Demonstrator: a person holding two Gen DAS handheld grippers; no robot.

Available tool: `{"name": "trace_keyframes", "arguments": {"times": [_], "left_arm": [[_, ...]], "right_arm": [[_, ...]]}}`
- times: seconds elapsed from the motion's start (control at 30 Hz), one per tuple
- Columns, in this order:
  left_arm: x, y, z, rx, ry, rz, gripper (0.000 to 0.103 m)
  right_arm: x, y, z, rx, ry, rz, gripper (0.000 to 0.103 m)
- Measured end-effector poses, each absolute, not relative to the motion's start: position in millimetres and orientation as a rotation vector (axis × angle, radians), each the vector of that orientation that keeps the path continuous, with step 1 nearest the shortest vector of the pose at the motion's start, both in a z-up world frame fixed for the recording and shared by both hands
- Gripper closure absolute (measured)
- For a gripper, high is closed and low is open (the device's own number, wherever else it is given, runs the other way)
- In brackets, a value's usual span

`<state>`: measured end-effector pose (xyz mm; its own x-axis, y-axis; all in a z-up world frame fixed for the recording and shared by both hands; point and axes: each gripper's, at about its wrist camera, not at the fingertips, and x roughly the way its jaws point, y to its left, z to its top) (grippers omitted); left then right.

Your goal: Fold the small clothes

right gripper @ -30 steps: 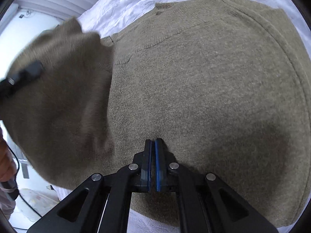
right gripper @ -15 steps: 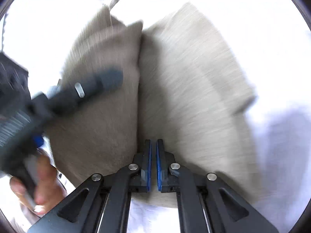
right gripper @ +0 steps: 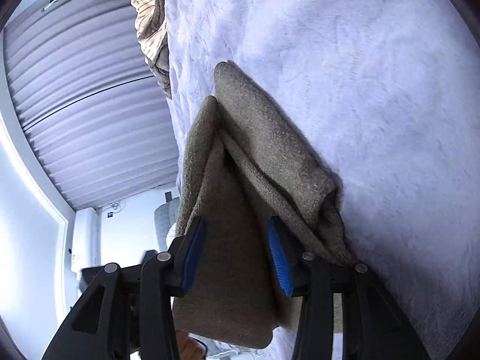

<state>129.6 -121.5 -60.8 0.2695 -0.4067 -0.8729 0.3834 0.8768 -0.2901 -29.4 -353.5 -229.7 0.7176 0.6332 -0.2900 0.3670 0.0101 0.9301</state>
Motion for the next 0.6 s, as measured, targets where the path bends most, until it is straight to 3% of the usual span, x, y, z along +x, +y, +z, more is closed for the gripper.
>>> {"name": "trace_keyframes", "arguments": {"times": [0.1, 0.33, 0.37, 0.6], "left_arm": [[135, -95, -78, -0.096, 1.254, -0.464, 0.017], [130, -65, -99, -0.085, 1.28, -0.345, 0.015], [130, -64, -100, -0.075, 1.271, -0.335, 0.0], [139, -52, -112, -0.078, 1.277, -0.296, 0.0]], "right_arm": [[-25, -353, -237, 1.689, 0.774, 0.281, 0.038], [2, -352, -212, 1.471, 0.929, 0.308, 0.037], [11, -350, -206, 1.417, 0.955, 0.315, 0.036], [65, -329, -174, 0.959, 1.135, 0.311, 0.036]]}}
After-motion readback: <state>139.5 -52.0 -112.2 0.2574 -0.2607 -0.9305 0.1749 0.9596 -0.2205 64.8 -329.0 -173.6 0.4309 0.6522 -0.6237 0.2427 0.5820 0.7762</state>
